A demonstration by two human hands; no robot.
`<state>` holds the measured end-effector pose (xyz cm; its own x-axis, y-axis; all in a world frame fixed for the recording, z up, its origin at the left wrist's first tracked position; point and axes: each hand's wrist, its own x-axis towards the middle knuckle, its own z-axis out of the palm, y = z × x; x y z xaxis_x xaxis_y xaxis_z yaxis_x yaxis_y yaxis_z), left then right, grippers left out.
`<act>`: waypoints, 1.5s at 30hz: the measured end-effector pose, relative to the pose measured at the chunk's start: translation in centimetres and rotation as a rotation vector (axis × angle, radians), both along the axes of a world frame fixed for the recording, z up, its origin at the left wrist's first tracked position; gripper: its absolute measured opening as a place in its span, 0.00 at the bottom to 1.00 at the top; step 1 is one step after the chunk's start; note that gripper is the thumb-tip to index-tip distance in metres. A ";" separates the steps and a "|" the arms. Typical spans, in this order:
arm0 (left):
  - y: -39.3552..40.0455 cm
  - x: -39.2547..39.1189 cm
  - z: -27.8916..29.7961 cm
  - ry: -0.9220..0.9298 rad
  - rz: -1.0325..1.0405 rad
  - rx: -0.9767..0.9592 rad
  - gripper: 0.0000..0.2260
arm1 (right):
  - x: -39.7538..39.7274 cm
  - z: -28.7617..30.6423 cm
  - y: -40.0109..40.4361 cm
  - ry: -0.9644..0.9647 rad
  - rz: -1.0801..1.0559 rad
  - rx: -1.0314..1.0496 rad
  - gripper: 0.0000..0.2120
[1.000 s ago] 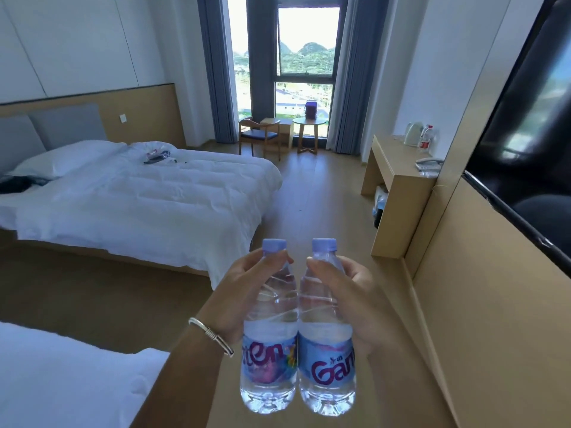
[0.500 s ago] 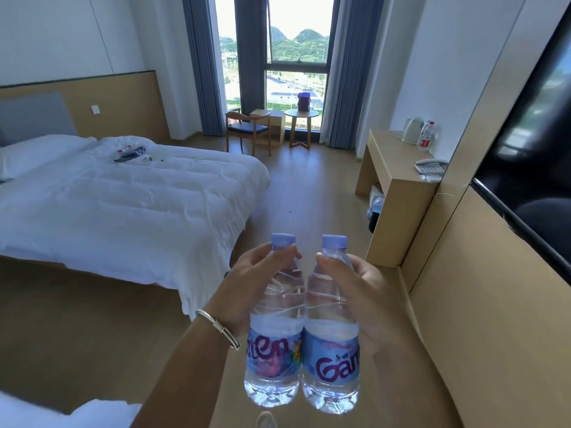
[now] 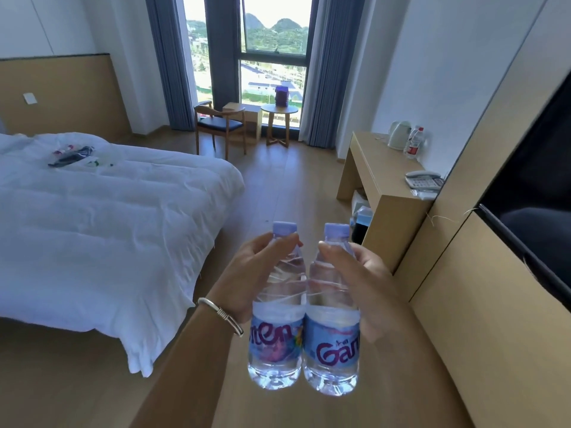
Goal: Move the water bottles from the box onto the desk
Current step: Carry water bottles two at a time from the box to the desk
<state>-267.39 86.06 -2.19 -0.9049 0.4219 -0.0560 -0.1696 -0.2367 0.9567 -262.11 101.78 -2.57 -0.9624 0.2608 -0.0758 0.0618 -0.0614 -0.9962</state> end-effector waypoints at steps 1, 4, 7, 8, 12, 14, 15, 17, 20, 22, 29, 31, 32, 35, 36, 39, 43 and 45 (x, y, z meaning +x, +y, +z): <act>0.6 -1.0 0.0 -0.007 0.005 0.005 0.11 | -1.0 0.0 0.5 -0.005 -0.007 -0.001 0.19; 2.6 -4.6 -0.1 -0.028 -0.002 -0.012 0.13 | -4.4 -0.2 2.7 -0.010 -0.007 -0.016 0.16; 4.7 -8.0 -0.4 -0.019 0.000 -0.028 0.12 | -8.0 -0.6 4.9 -0.019 0.004 -0.023 0.12; 5.5 -9.2 -0.5 -0.018 0.003 -0.024 0.12 | -9.3 -0.8 5.7 -0.020 0.016 -0.025 0.11; 9.2 -14.4 -0.5 -0.013 0.044 -0.041 0.12 | -15.1 -0.9 9.6 -0.007 0.072 -0.023 0.17; 11.6 -17.2 -0.4 -0.008 0.067 -0.031 0.12 | -18.3 -0.6 12.0 0.005 0.105 -0.010 0.21; 12.8 -18.7 -0.1 -0.009 0.082 -0.025 0.12 | -19.9 -0.4 13.3 0.011 0.118 -0.003 0.21; 15.1 -21.2 0.3 -0.008 0.108 -0.019 0.12 | -22.8 0.1 15.7 0.025 0.135 -0.002 0.17; 18.3 -24.9 0.5 0.003 0.122 -0.025 0.08 | -26.5 0.3 19.2 0.037 0.158 -0.008 0.13; 20.1 -26.9 0.4 0.012 0.124 -0.012 0.08 | -28.3 0.5 21.0 0.044 0.172 -0.008 0.14; 25.5 -33.9 0.1 0.020 0.095 -0.022 0.12 | -35.7 -0.6 26.1 0.021 0.136 -0.033 0.23; 26.3 -36.3 -0.2 0.025 0.096 -0.042 0.13 | -37.9 -0.9 26.8 0.004 0.114 -0.033 0.24; 26.7 -37.8 -0.4 0.022 0.092 -0.035 0.13 | -39.3 -1.1 27.2 0.001 0.100 -0.031 0.22; 27.7 -42.9 -0.9 0.003 0.058 -0.007 0.12 | -43.9 -1.6 28.1 -0.017 0.055 -0.007 0.16; 28.0 -44.6 -1.1 0.004 0.055 -0.009 0.13 | -45.4 -1.5 28.2 -0.021 0.050 0.002 0.18; 28.4 -50.9 -1.5 0.000 0.044 0.009 0.11 | -51.4 -1.5 28.5 -0.028 0.033 0.031 0.20; 28.0 -59.4 -1.3 -0.001 0.024 0.051 0.11 | -59.6 -0.8 28.2 -0.032 0.030 0.063 0.17; 27.5 -63.5 -1.2 -0.015 0.026 0.061 0.13 | -63.6 -0.6 27.8 -0.034 0.036 0.072 0.18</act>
<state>-330.86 113.59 -3.42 -0.9150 0.4009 -0.0450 -0.1771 -0.2989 0.9377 -325.75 129.60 -3.13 -0.9686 0.2316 -0.0905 0.0961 0.0130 -0.9953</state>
